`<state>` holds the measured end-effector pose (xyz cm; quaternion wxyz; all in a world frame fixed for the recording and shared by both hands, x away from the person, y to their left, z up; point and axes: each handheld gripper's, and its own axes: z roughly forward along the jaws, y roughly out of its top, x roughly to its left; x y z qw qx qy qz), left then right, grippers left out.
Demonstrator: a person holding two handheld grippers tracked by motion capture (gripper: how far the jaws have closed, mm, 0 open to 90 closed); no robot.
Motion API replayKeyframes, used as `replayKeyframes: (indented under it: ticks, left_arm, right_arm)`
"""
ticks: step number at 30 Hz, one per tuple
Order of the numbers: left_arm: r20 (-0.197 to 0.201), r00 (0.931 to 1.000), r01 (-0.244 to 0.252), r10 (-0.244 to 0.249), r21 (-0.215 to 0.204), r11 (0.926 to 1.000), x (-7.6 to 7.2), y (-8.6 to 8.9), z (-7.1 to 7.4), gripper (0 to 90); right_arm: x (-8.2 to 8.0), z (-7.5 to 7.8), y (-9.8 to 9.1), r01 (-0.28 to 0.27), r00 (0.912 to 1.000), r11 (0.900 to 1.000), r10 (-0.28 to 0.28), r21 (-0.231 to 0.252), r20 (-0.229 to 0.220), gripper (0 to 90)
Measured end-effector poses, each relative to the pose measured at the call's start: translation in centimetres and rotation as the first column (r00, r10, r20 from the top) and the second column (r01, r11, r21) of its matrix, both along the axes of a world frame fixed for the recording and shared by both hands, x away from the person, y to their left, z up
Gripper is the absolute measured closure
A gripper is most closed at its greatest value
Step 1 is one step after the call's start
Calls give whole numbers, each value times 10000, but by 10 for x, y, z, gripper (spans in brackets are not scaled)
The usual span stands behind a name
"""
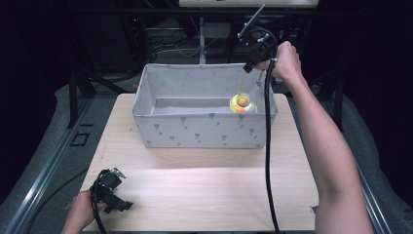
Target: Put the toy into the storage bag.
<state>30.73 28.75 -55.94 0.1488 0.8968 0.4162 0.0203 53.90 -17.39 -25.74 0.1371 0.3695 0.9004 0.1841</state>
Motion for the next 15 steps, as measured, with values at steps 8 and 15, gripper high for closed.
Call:
replayKeyframes:
  ticks: [8,15]
  left_arm:
    - [6,10000,-19,19,9,10000,0,0,0,2]
    - [-22,10000,22,-22,12,10000,-1,0,0,2]
  right_arm:
    - [6,-19,-2,50,9997,9999,-47,111,-249,885]
    - [9,-37,-7,83,9989,10000,-80,55,-472,884]
